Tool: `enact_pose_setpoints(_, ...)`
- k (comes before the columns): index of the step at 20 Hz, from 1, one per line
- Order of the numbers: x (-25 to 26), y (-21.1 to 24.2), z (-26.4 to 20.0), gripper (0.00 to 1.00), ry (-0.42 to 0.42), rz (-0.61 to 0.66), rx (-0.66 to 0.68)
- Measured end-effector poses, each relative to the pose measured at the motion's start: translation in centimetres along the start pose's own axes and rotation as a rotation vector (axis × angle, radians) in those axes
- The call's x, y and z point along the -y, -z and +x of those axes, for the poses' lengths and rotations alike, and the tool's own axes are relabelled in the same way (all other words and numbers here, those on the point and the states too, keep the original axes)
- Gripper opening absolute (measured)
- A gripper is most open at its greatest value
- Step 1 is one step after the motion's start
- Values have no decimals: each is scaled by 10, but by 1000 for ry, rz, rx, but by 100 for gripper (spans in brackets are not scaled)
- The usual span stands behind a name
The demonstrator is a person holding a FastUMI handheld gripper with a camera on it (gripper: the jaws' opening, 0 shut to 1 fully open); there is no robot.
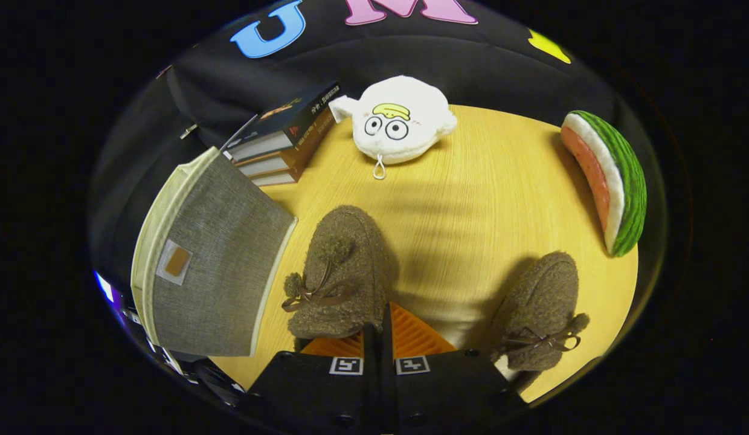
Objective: Open the storage box then place both shoes into the box .Put the left shoe in first, then the right shoe, with the right side of both shoes facing outward in a uniform manner.
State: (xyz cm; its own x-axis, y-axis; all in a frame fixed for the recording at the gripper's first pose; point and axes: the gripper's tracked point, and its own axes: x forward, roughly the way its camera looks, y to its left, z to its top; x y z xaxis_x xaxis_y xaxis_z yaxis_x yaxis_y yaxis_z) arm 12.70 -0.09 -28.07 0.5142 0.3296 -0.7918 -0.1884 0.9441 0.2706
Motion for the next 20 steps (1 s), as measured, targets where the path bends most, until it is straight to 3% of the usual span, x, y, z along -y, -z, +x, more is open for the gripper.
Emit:
enact_pose_setpoints(6,-44,-55,-81,5,-36,105,145)
enact_pose_setpoints(11,-104,-88,-119,5,-90,218,207)
enact_pose_setpoints(15,-153,-103,-125,5,-109,258,242)
enact_pose_setpoints(20,-222,-98,-102,5,-144,296,228)
